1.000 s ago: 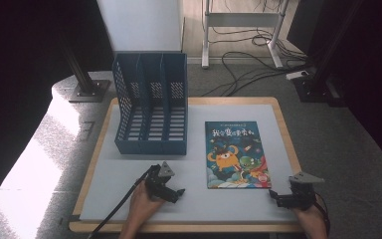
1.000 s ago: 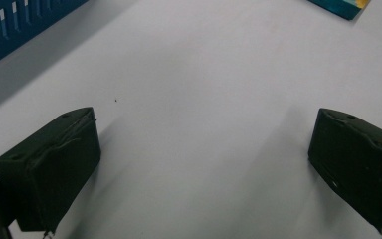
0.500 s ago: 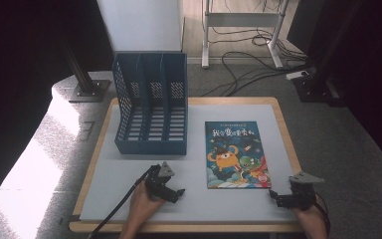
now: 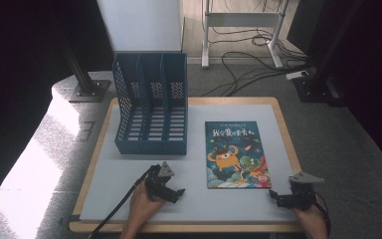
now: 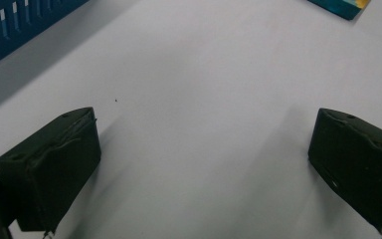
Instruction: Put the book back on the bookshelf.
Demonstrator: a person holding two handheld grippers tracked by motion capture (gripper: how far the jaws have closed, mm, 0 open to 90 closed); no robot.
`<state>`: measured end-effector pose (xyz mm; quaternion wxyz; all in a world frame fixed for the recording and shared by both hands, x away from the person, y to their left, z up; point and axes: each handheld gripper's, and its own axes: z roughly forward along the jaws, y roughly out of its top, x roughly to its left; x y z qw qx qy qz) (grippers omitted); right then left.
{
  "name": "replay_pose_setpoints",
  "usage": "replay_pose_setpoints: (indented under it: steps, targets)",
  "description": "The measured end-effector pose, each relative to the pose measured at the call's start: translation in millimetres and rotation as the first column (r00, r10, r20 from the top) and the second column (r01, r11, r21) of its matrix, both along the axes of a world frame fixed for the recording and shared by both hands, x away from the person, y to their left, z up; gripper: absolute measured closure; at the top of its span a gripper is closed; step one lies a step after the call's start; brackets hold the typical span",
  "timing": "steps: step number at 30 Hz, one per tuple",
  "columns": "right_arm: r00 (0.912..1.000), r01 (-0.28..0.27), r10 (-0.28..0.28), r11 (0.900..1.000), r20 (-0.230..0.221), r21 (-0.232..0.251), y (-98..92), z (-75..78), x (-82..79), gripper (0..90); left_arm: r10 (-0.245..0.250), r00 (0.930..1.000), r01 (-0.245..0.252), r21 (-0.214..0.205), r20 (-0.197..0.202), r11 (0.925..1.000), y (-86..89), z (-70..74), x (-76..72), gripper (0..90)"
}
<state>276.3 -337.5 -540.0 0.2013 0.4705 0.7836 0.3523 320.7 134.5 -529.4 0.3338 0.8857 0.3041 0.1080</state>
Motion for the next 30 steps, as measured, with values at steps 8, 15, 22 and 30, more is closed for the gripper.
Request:
replay_pose_setpoints:
  steps: [8, 15, 22, 30]
  targets:
    - [0.9999, 0.000, -0.001, 0.9999, -0.017, -0.016, 1.5, 2.0, 2.0, 0.3, 0.003, 1.0000, -0.003, 0.002, -0.003, 1.0000, -0.4, 0.4, 0.3, 0.0]
    - [0.9990, 0.005, -0.004, 1.0000, -0.044, 0.002, 2.7, 6.8, 5.0, 0.9, -0.018, 0.9998, 0.018, -0.005, -0.004, 0.9998, 0.0, 1.4, 3.3, 0.0]
    - [0.9995, -0.029, 0.029, 0.9996, -0.010, -0.001, 7.1, 18.0, 9.4, 0.0, -0.034, 0.9992, 0.033, -0.030, -0.022, 0.9990, -9.5, 10.2, 12.2, 0.0]
    - [0.9990, -0.045, 0.045, 0.9990, 0.001, -0.006, 9.7, 21.2, 22.1, 0.0, -0.063, 0.9978, 0.062, -0.023, -0.020, 0.9978, -27.2, 20.9, 21.7, 0.0]
